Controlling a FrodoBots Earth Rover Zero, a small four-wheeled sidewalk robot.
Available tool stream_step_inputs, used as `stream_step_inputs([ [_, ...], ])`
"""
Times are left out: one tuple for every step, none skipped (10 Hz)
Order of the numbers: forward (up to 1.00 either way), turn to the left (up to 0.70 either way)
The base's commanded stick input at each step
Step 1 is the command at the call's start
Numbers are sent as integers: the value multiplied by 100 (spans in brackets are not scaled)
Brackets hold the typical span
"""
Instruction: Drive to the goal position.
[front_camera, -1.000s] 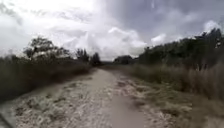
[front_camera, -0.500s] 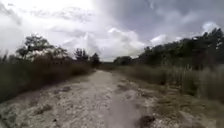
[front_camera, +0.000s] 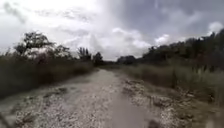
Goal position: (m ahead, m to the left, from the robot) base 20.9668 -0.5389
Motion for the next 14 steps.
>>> stream_step_inputs([
  [70,33],
  [70,35],
  [70,20],
  [70,2],
  [70,0],
  [70,0],
  [70,0],
  [70,0],
  [70,0],
  [70,0],
  [70,0],
  [70,0],
  [70,0],
  [70,0],
])
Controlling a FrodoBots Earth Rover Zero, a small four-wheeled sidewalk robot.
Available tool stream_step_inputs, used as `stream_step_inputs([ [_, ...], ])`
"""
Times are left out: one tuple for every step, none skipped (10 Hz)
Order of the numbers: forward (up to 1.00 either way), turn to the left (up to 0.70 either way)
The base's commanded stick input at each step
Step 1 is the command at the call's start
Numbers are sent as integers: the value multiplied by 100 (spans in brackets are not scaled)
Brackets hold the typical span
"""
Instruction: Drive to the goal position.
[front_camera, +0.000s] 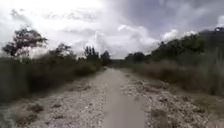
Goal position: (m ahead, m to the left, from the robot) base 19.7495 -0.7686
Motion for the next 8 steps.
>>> stream_step_inputs([
  [70,0],
  [70,0],
  [70,0],
  [70,0],
  [70,0],
  [70,0],
  [70,0],
  [70,0],
])
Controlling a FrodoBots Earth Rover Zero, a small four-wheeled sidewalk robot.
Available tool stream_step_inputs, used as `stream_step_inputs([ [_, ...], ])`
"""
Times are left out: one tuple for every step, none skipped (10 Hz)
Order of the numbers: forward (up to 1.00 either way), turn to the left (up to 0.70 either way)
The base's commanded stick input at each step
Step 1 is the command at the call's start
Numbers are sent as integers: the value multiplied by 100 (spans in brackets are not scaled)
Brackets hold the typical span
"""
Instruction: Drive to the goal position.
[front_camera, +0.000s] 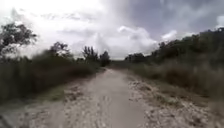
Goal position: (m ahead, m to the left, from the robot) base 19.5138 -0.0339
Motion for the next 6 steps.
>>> stream_step_inputs([
  [70,0],
  [70,0],
  [70,0],
  [70,0],
  [70,0],
  [70,0],
])
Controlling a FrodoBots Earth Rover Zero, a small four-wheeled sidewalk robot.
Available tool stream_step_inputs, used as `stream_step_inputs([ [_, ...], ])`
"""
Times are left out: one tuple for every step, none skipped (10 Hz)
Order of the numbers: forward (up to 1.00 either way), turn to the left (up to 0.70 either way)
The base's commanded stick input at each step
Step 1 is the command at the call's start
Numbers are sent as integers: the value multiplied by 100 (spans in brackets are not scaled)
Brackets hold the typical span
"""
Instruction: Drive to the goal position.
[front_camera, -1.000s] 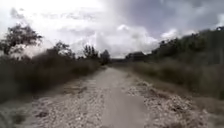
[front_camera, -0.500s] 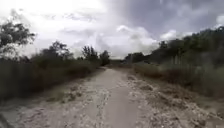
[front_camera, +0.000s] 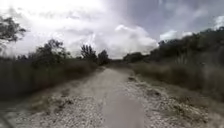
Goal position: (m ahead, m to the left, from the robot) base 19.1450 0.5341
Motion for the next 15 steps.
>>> stream_step_inputs([
  [70,0],
  [70,0],
  [70,0],
  [70,0],
  [70,0],
  [70,0],
  [70,0],
  [70,0],
  [70,0],
  [70,0],
  [70,0],
  [70,0],
  [70,0],
  [70,0],
  [70,0],
])
